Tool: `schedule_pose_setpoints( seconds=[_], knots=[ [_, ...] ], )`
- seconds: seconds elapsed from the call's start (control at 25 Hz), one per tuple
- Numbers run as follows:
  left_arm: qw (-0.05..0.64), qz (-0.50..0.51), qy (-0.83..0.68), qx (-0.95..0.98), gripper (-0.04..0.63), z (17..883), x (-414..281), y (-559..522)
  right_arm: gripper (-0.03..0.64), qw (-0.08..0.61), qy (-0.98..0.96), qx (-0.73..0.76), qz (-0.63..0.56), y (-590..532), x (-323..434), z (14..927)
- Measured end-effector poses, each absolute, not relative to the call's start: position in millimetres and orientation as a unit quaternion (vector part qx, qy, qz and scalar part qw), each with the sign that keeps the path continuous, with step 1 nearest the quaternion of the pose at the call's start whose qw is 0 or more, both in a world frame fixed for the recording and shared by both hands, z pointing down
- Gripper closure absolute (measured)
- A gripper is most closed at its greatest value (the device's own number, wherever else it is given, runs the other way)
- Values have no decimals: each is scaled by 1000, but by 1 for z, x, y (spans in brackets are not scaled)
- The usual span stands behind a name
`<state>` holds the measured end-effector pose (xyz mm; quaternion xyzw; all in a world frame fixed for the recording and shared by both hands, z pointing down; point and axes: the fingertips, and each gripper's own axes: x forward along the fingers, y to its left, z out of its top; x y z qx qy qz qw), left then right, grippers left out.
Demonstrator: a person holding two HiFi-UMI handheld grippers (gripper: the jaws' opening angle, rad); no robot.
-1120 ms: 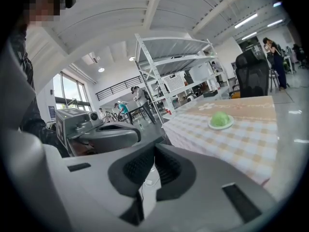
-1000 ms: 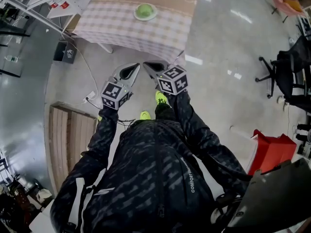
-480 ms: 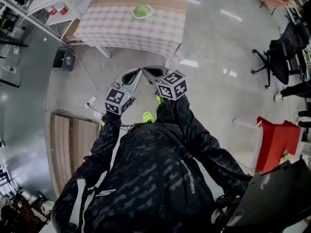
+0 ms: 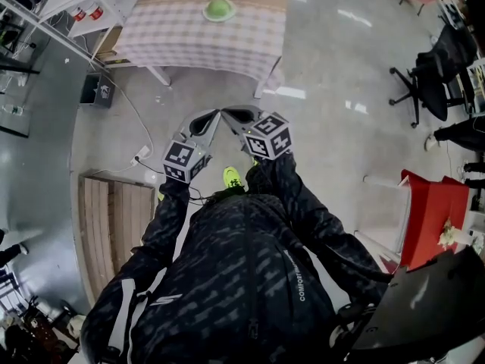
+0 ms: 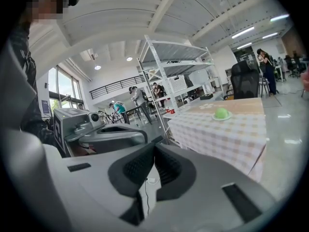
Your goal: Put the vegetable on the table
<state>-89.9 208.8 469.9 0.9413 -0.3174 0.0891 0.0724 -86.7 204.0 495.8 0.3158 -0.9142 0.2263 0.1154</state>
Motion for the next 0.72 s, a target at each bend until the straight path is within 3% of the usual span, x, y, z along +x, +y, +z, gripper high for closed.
schedule_pose_setpoints(
  seconds=[0.72],
  knots=[
    [42,87,-344,934,597,444,-101,201,614,109,-928,290,208,197,-106,479]
  ],
)
